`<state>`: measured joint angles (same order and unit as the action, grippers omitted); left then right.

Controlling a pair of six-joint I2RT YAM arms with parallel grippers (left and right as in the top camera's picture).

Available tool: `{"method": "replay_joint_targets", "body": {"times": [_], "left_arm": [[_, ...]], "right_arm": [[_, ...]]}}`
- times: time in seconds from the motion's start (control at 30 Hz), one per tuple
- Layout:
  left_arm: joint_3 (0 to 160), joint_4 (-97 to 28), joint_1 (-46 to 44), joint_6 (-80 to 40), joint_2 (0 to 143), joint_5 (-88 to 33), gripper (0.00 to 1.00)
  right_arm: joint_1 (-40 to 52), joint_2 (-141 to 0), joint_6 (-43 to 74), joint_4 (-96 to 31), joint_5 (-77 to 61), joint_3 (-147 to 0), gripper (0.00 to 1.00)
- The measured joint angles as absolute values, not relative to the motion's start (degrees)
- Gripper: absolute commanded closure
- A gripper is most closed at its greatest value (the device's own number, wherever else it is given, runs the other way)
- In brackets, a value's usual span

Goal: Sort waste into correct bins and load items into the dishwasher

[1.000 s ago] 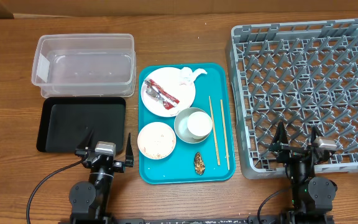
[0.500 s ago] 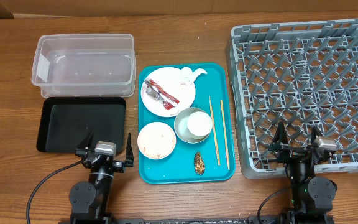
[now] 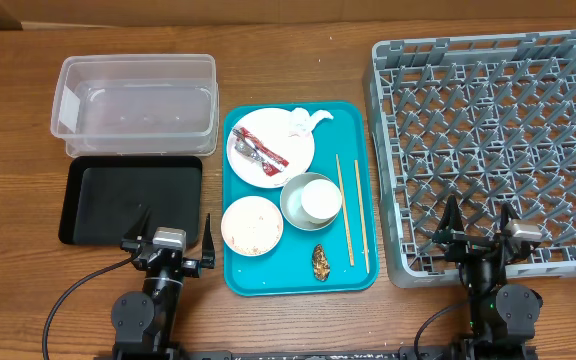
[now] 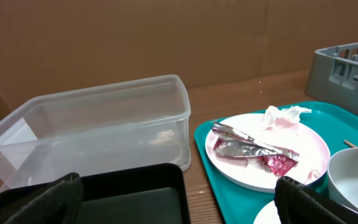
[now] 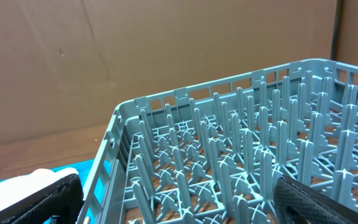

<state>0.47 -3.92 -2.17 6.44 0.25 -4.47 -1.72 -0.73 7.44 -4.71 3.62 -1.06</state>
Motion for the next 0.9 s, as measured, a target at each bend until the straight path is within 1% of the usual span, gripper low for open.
{"method": "replay_joint_targets", "body": {"times": [0.6,0.9], "left_arm": [[0.47,-3.9,-2.17,6.44,0.27,-4.47,0.0],[0.47,-3.92,-2.17,1.58,0.27,-4.45,0.0]], "right_arm": [[-1.72,-0.73,7.51,-4.71,3.6,-1.06,0.0],[-1.72,-0.73,13.04,-4.82,2.13,-1.06,0.0]]}}
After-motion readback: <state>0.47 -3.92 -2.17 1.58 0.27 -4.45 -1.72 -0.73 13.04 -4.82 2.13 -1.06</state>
